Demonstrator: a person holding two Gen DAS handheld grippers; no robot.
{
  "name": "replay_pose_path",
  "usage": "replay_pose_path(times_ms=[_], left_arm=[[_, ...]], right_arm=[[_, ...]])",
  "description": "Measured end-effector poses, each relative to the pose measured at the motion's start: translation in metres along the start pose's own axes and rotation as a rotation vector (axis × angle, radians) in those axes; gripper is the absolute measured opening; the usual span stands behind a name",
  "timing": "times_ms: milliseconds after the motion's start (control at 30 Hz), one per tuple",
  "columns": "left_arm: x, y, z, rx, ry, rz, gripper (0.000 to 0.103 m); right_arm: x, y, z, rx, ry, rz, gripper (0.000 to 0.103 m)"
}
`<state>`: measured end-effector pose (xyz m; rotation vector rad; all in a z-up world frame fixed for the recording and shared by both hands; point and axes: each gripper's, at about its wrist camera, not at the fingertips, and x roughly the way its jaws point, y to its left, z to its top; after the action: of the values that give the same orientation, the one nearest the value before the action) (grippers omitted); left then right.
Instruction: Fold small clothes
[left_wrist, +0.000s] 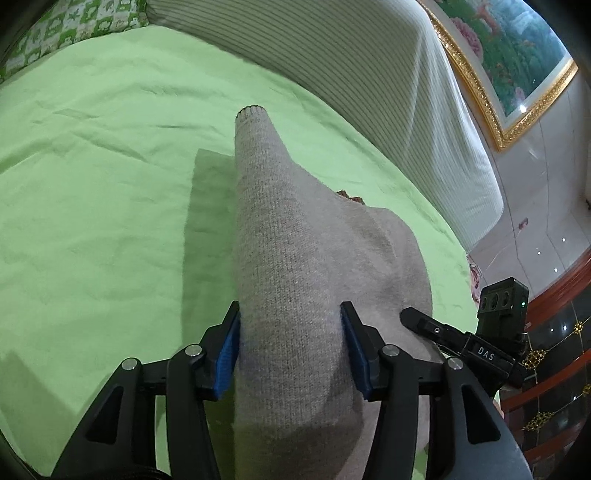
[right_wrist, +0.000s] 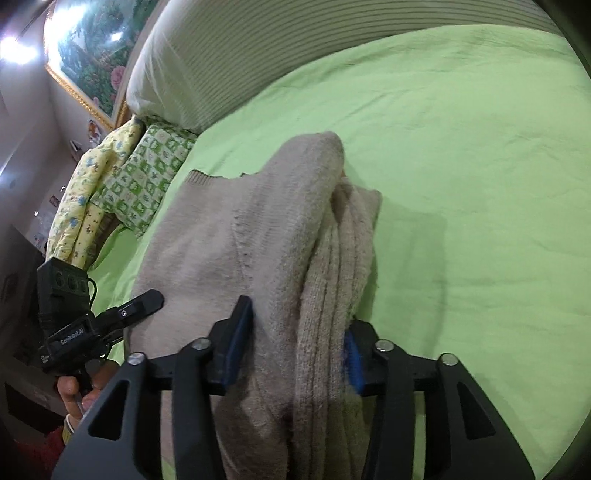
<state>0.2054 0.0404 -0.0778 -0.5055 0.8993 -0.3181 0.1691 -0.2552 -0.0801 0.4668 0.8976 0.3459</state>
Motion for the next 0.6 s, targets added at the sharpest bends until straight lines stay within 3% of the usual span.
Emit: replay_pose_path(times_ms=[67,200,400,600], left_arm=[[-0.004,0.002,-0.001,-0.003,0.002,0.014,0.055],[-0.019,-0.008,-0.005,0.005,-0.023,0.09,0.067],[-0.056,-0.009,-0.03,0.023,-0.056,0.141,0.071],[-0.086,-0.015,-0.059,0.059,-0.061,0.183,0.076]], right_arm=[[0.001,0.004,0.002,0.01,0.002,-0.007,0.056],[-0.017,0.007,-0.001,0.038,-0.02,-0.035,0.056],[-0.061,0.012,-0.013,0.057,-0.106,-0.054,0.062],[-0.09,0.021,-0.035,0.053,-0.137,-0.061,0.063]])
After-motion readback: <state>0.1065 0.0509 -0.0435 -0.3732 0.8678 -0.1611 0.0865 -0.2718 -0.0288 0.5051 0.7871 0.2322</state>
